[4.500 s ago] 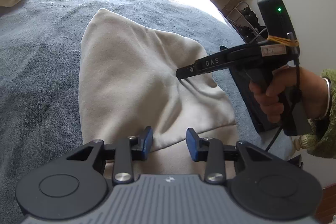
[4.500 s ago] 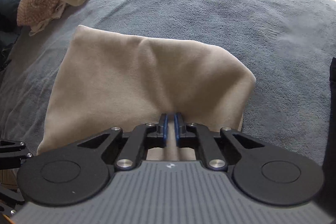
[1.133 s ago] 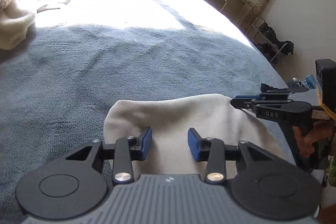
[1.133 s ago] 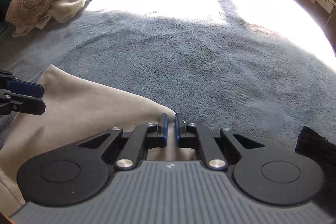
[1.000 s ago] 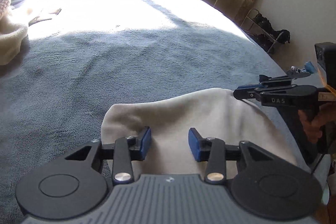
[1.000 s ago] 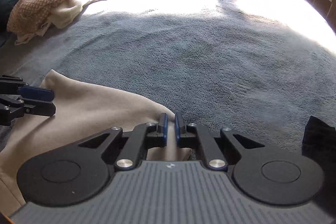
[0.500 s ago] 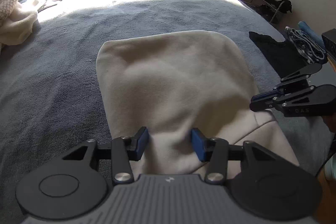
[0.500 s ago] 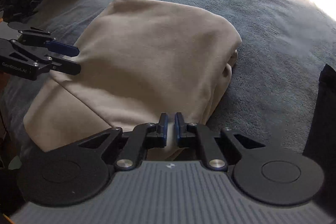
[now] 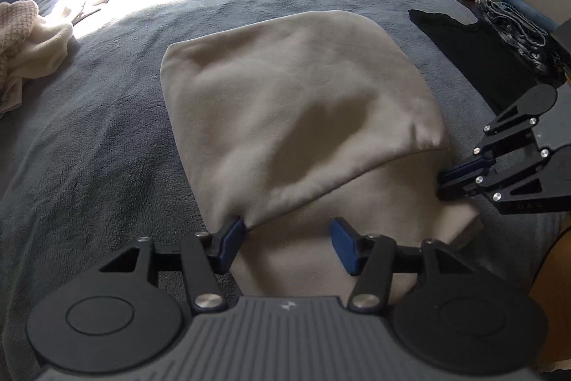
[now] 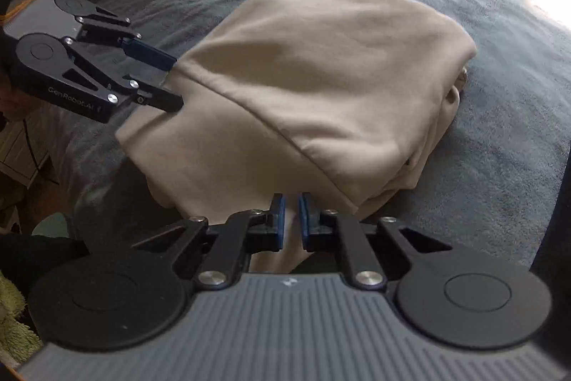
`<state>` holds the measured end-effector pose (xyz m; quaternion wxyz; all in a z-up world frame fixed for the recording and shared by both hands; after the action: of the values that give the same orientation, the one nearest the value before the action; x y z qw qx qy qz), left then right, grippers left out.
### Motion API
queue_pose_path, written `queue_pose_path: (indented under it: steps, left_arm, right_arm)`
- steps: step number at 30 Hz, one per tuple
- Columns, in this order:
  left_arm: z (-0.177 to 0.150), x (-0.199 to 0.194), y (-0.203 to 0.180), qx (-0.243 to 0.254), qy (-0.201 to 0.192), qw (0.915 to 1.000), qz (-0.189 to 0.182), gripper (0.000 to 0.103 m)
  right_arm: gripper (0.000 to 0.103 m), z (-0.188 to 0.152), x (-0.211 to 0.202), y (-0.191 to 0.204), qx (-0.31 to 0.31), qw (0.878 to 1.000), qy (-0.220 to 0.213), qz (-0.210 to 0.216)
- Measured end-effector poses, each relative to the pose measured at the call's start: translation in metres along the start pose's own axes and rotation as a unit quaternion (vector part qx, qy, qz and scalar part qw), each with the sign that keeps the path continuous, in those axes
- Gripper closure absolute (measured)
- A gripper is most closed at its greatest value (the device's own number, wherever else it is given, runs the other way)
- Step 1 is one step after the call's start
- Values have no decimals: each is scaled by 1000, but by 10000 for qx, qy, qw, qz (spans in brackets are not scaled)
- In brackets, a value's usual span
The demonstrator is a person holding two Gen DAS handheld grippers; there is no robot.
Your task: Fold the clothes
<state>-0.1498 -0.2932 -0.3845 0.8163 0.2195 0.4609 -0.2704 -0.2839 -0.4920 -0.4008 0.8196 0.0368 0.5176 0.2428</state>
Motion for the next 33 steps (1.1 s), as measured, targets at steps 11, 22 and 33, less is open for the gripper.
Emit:
queue_pose_path:
  steps: [11, 22, 33]
  left_arm:
    - [29, -20, 51, -1585, 279, 9867, -216, 43]
    - [43, 60, 113, -3528, 854, 9156, -1732, 36]
    - [59, 126, 126, -3970, 1103, 8602, -3004, 30]
  right_arm:
    - [81, -1, -38, -39, 1413, 9882, -584, 97]
    - [35, -3, -26, -153, 4687, 8438, -2295, 1255]
    - [20, 22, 11, -191, 5188, 7800, -2939, 1900]
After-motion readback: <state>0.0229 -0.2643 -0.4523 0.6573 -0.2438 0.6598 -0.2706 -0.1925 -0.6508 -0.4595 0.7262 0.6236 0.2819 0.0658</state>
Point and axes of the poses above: each gripper's, at about its wrist camera, not at the fingertips, and x roughly the way its jaws point, y to its left, z to its top, the point moved 7 cm from there along x, roughly the way its jaws point, and after that the axes turned 11 degrees about z, right-handed, at the moved point
